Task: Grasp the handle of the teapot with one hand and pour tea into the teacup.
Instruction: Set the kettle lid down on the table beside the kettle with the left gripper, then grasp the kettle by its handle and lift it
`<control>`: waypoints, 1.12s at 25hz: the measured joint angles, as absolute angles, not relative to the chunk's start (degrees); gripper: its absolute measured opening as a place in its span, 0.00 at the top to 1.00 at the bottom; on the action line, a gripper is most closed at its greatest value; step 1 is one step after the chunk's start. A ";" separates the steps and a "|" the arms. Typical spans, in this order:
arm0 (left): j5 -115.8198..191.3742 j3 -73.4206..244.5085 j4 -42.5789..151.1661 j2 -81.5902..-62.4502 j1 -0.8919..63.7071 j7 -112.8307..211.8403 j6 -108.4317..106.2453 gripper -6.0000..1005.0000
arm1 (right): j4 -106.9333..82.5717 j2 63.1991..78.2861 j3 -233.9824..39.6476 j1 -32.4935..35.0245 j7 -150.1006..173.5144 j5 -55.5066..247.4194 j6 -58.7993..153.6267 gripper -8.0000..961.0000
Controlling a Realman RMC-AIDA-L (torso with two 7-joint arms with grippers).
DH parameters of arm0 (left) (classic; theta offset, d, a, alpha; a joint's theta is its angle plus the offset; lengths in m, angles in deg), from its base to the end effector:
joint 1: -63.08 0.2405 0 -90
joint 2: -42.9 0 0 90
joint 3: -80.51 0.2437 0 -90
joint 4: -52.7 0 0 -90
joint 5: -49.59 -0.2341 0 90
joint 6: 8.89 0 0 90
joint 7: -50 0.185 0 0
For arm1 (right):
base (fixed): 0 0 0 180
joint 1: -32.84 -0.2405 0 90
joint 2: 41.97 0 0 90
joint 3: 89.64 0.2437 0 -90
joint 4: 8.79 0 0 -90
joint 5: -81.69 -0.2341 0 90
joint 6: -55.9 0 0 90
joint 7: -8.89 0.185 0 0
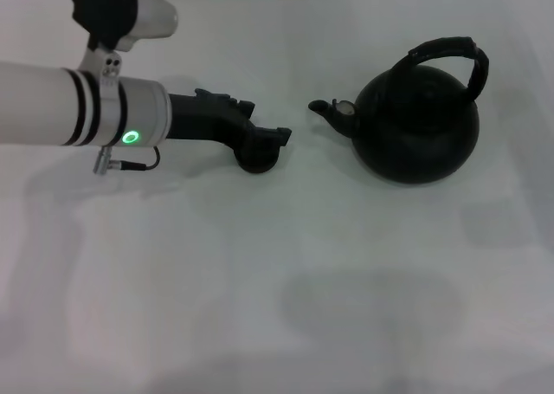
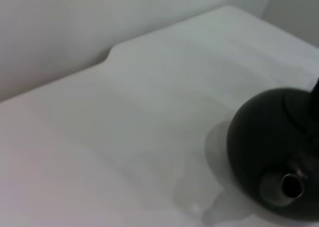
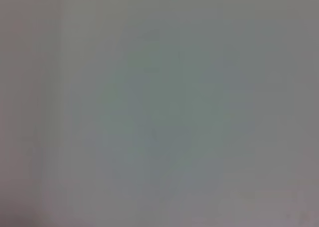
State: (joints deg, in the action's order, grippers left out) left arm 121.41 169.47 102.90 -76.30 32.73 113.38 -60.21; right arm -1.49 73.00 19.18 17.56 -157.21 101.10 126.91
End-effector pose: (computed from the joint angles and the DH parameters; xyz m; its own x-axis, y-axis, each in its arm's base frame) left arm -0.1999 0.3978 -0.1204 0.8111 0.5315 0.2444 0.5837 -0.7625 -0.2791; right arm 0.3990 0.3257 0.0322 0.8114 0.0091 -0.5844 -0.5798 -0.1141 -0.8068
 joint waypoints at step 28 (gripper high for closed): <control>194.15 160.43 83.38 -76.03 60.49 194.87 -83.34 0.22 | 55.53 73.21 4.29 46.91 -128.33 131.83 102.85 0.13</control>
